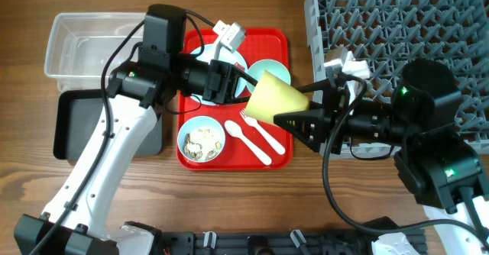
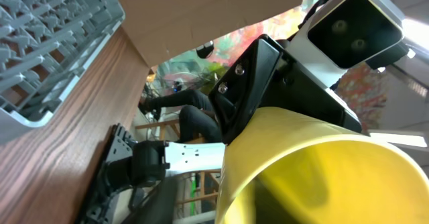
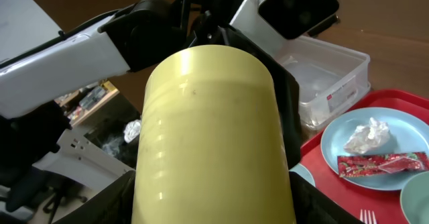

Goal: Sort waste into correct bins and load items into the dishwasher rack
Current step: 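Lift the yellow cup and hand it to the right gripper, then carry the yellow cup with the right gripper into the rack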

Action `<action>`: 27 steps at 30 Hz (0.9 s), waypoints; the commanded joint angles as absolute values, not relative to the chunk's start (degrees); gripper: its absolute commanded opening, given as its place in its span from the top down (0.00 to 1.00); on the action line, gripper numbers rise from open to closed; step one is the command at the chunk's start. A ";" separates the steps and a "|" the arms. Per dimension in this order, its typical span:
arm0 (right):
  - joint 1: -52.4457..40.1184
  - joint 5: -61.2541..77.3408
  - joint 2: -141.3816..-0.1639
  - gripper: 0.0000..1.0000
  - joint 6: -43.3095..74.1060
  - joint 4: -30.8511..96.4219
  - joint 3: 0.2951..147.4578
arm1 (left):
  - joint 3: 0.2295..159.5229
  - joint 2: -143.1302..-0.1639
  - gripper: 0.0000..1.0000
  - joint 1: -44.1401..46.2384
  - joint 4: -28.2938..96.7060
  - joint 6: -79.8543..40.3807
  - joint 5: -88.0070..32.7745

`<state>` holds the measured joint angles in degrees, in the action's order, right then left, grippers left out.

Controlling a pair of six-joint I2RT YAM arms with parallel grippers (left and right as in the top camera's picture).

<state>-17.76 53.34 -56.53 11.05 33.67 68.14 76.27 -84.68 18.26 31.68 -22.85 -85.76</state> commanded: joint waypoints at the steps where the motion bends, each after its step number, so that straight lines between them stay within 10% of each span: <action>1: -17.91 49.89 -53.45 0.43 11.00 34.70 69.01 | 76.73 -84.73 0.41 17.37 31.55 -22.74 -85.89; 18: -17.91 -7.75 -47.42 0.45 36.34 73.73 74.30 | 76.73 -84.73 0.40 6.57 37.74 -17.19 -85.80; 27: -17.91 -12.05 -61.10 0.44 37.52 78.46 75.85 | 76.73 -82.26 0.41 6.63 51.68 -10.39 -70.87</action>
<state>-17.80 -8.08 -55.46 36.12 78.48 75.00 76.25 -84.60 6.48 48.60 -15.22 -79.05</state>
